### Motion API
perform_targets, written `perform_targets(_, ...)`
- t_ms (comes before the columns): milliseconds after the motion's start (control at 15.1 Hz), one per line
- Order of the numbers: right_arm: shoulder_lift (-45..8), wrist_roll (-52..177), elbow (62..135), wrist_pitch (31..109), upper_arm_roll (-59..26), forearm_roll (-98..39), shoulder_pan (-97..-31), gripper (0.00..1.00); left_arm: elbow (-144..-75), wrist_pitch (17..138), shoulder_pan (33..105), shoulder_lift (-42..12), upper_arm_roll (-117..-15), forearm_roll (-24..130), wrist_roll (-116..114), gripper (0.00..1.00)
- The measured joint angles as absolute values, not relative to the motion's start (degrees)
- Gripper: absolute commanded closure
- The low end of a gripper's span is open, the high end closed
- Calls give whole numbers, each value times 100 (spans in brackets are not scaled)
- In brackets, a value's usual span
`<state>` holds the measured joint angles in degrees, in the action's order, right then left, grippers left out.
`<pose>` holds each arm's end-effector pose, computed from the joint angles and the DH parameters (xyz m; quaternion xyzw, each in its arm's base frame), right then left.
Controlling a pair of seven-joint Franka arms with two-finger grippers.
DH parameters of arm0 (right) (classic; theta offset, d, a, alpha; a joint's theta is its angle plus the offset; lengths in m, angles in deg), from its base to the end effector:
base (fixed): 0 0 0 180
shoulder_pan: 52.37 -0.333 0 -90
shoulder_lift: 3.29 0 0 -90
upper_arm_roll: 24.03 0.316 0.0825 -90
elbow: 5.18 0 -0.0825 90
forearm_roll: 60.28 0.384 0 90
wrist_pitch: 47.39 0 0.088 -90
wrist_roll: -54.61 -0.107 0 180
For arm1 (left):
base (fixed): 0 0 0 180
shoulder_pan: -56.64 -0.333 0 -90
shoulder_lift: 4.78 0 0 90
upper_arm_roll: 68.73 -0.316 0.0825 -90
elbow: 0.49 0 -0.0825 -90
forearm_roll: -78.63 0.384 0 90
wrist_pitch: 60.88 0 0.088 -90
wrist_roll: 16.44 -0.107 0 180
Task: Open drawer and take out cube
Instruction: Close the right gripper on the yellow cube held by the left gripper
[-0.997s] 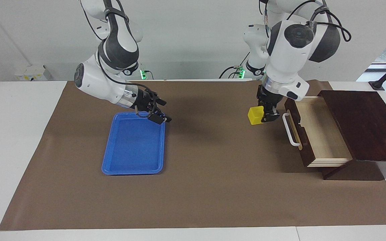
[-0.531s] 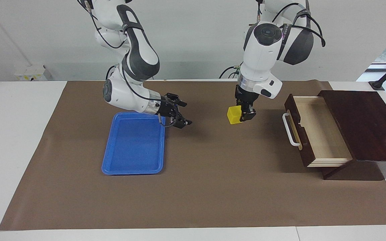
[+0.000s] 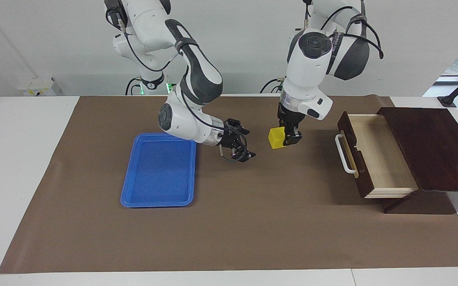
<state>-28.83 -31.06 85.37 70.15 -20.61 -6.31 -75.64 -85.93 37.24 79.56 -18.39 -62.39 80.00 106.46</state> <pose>0.6017 0.3450 0.4047 -0.6685 0.6162 0.3403 0.2402 0.5566 -0.3010 0.5342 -0.6845 -0.7290 0.0029 0.0069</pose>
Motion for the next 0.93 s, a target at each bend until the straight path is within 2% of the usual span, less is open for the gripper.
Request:
perform_targets(465, -3147, -3406, 7856, 6999, -2074, -726, -7700, 0, -8650, 3760, 7956, -1841, -6239, 8000, 10646, 100)
perform_targets(930, -3263, -3499, 7588, 6864, -2092, -1030, -7933, 0, -8684, 3783, 7956, -1841, -6243, 8004, 10646, 100)
